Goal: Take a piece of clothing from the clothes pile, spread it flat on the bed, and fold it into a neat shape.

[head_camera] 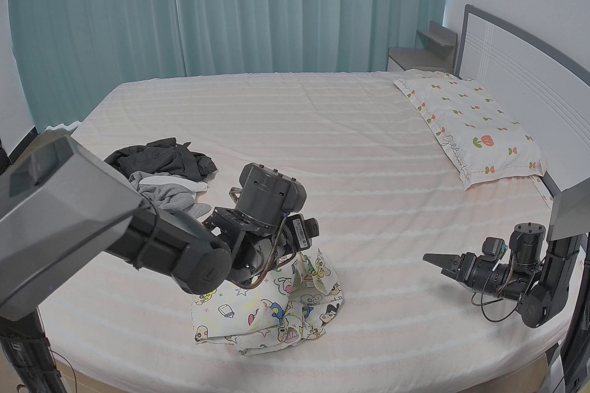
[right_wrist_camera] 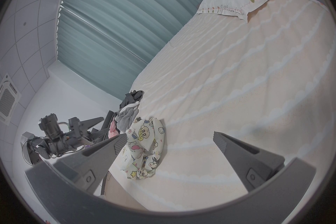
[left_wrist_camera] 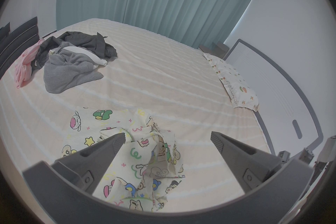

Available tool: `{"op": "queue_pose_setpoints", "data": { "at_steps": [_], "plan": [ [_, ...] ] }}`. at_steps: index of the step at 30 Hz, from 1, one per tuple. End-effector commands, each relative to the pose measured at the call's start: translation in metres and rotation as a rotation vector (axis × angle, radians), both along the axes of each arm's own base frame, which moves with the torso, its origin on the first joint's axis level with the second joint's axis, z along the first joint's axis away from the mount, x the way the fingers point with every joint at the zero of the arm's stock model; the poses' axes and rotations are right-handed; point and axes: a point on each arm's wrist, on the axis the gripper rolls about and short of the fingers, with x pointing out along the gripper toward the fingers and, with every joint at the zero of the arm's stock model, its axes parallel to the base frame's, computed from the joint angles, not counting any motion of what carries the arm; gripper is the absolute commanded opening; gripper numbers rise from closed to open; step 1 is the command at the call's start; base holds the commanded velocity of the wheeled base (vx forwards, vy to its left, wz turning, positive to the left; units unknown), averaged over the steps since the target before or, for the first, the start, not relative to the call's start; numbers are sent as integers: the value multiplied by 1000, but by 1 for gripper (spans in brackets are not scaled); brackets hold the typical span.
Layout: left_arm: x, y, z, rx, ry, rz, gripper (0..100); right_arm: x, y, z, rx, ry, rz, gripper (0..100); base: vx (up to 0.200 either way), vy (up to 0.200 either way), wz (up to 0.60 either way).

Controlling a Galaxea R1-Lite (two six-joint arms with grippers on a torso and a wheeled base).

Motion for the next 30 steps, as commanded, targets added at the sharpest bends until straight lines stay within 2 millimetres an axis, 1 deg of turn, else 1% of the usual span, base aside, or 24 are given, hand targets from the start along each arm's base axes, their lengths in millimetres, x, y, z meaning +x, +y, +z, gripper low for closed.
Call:
{"op": "queue_pose_setpoints", "data": {
  "at_steps": [1,3,6,7,8,9,11,12,13,15,16,21,22,24,25,27,29,30],
  "plan": [
    [-27,23,34,-72,-27,30,100,-1,2,-1,-2,-6,9,100,-200,0,0],
    [-32,34,31,-92,0,67,100,-2,4,-1,-2,-5,15,100,-200,0,0],
    [-39,51,20,-94,51,110,100,-2,4,-1,-4,-2,17,100,-200,0,0],
    [-41,59,11,-85,83,126,100,-2,4,-2,-5,-2,18,100,0,0,0],
    [-41,59,11,-85,83,126,100,-2,4,-2,-5,-2,18,100,0,0,0],
    [-47,69,-2,-77,126,135,100,-2,4,-3,-10,-2,19,100,0,0,0],
    [-51,75,-8,-84,139,138,100,-2,4,-3,-11,-3,19,100,0,0,0],
    [-54,80,-14,-111,139,137,100,-2,4,-4,-11,2,21,100,0,0,0],
    [-53,82,-15,-140,128,136,100,-2,4,-4,-11,2,21,100,0,0,0],
    [-49,88,-18,-189,105,148,100,-1,4,-5,-12,2,22,100,0,0,0],
    [-48,90,-18,-206,98,155,100,-1,4,-5,-12,2,22,100,0,200,0],
    [-29,115,-26,-293,117,169,100,-1,4,-5,-14,2,17,100,0,200,0],
    [-29,116,-27,-296,122,170,100,-1,4,-5,-14,2,19,100,0,200,0],
    [-21,127,-32,-319,136,203,100,-1,4,-4,-15,-2,16,100,0,200,0],
    [-19,129,-33,-322,135,212,100,-1,4,-4,-16,-3,17,100,0,200,0],
    [-12,141,-33,-346,116,240,100,-1,6,-2,-16,-10,21,100,0,200,0],
    [-9,145,-34,-357,117,240,100,0,7,-2,-18,-15,22,100,0,200,0],
    [-6,154,-35,-380,126,244,100,0,7,-1,-29,-19,5,100,0,200,0]
  ]
}}
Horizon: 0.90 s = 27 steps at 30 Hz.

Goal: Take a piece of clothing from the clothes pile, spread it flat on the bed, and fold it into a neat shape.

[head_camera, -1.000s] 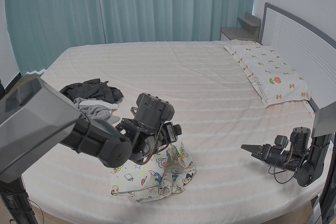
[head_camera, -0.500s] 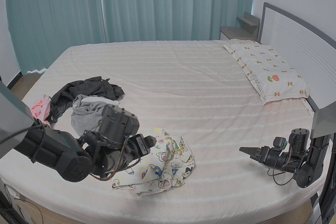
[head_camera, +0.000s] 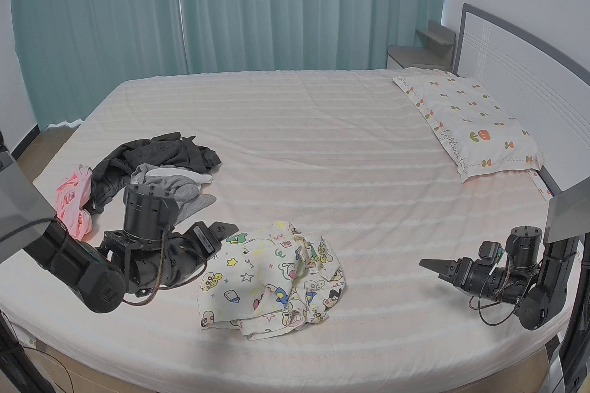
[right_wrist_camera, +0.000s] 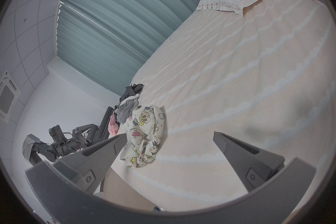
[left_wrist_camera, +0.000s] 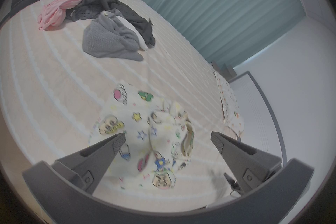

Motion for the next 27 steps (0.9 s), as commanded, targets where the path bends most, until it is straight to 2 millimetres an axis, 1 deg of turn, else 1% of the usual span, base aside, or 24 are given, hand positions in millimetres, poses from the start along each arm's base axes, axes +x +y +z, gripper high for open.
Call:
{"op": "queue_pose_setpoints", "data": {
  "at_steps": [1,6,10,11,13,15,16,21,23,24,27],
  "plan": [
    [11,24,-13,-37,45,43,100,3,4,4,-15,-34,-20,100,0,200,0],
    [18,36,-22,-94,88,71,100,5,15,6,-41,-55,-55,100,0,200,0],
    [27,47,-32,-109,107,90,100,1,36,12,-37,-61,-78,100,0,200,0],
    [27,47,-32,-109,107,90,100,1,36,12,-37,-61,-78,100,0,200,0],
    [31,48,-41,-107,119,95,100,-1,52,13,-41,-67,-93,100,0,200,0],
    [31,49,-43,-106,123,97,100,0,55,14,-42,-75,-98,100,0,200,0],
    [32,49,-47,-105,131,98,100,5,69,18,-26,-109,-128,100,0,200,0],
    [31,49,-52,-105,148,93,100,9,103,30,10,-184,-127,100,0,200,0],
    [31,49,-56,-107,162,87,100,7,120,35,18,-205,-79,100,0,0,0],
    [30,48,-57,-110,166,83,100,7,126,36,19,-207,-65,100,0,0,0],
    [28,47,-61,-124,190,55,100,21,145,38,11,-188,-37,100,0,0,0]
  ]
}}
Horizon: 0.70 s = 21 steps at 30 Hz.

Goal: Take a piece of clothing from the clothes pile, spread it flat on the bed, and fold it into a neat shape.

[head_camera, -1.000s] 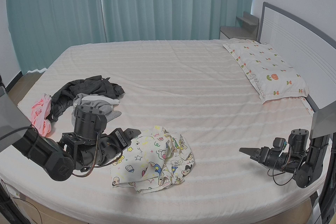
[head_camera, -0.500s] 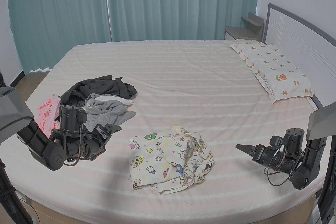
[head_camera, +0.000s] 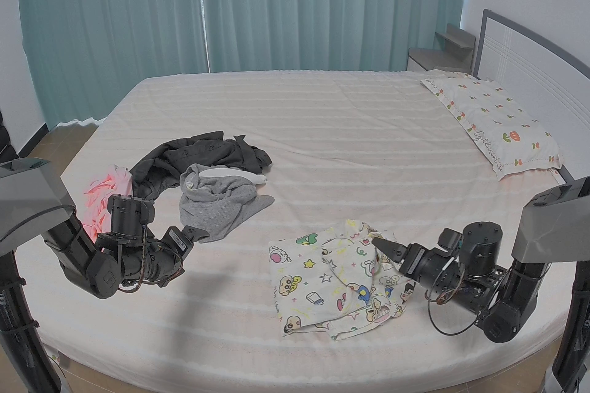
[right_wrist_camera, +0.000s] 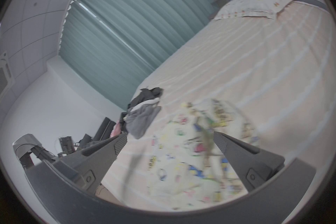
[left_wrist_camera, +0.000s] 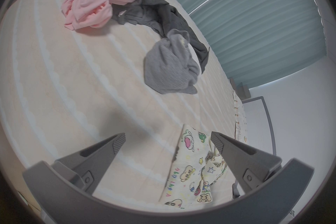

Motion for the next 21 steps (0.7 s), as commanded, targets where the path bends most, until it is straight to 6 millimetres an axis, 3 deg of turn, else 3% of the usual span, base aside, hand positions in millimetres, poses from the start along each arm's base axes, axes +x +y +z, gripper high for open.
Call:
{"op": "queue_pose_setpoints", "data": {
  "at_steps": [1,4,9,13,16,17,21],
  "plan": [
    [-3,-2,-14,-9,50,-29,100,16,40,10,1,-7,64,100,0,0,0],
    [-4,-1,-14,-19,24,-29,100,27,46,3,-90,24,76,100,0,0,0],
    [-6,-2,-22,-15,-17,-34,100,50,40,-4,-428,-83,158,100,0,0,0],
    [-8,-2,-23,-17,-32,-34,100,61,49,-13,-545,-124,214,100,0,0,0],
    [-8,-2,-24,-17,-30,-34,100,63,53,-25,-616,-122,256,100,0,0,0],
    [-8,-2,-24,-17,-30,-34,100,65,55,-38,-703,-138,299,100,0,0,0],
    [-8,-2,-24,-17,-29,-34,100,70,54,-61,-850,-154,316,100,0,0,0]
  ]
}}
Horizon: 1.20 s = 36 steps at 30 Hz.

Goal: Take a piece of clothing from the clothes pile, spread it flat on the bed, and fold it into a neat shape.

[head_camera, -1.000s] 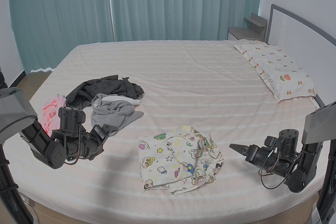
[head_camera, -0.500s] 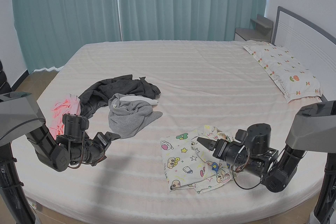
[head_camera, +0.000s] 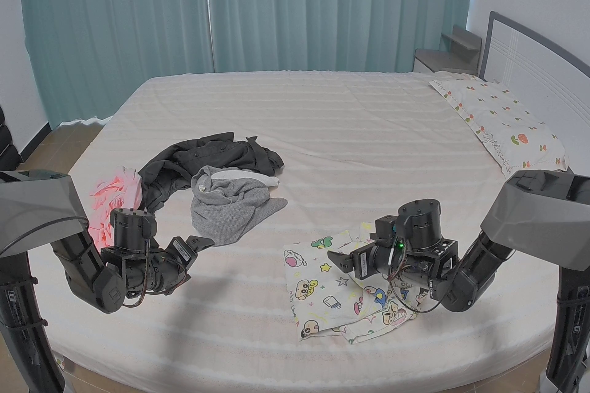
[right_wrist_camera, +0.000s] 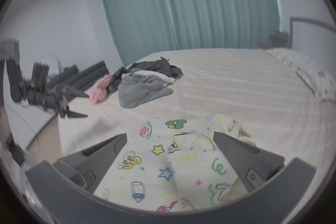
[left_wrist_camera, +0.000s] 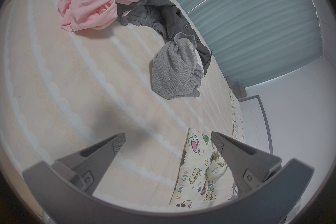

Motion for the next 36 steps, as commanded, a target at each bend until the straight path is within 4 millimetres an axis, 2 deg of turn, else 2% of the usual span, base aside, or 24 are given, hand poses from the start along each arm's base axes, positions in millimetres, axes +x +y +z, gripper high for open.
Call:
{"op": "queue_pose_setpoints", "data": {
  "at_steps": [1,9,10,15,25,27,28,29,32,36],
  "plan": [
    [-2,-1,-6,3,14,-3,100,15,4,-46,-179,8,19,100,0,0,0],
    [-2,-1,-8,5,18,-4,100,14,6,-46,-215,-27,48,100,0,0,0],
    [-2,-1,-8,5,18,-4,100,14,5,-46,-215,-39,47,0,0,0,0],
    [-2,-1,-8,5,18,-4,100,12,2,-43,-202,-62,35,0,0,0,0],
    [-2,-1,-9,17,17,-13,100,-7,-30,-16,-178,-101,-47,0,0,0,0],
    [-2,-1,-9,17,17,-13,100,-7,-30,-16,-178,-101,-47,0,0,0,0],
    [-2,-1,-9,18,16,-16,100,-14,-45,-5,-146,-87,-85,0,0,0,0],
    [-2,-1,-9,18,16,-14,100,-18,-50,-2,-128,-73,-98,0,0,0,0],
    [-2,-1,-9,18,18,-14,100,-30,-65,-1,-58,-4,-131,0,0,0,0],
    [-2,-1,-10,18,19,-17,100,-34,-85,-7,10,66,-183,0,0,0,0]
  ]
}}
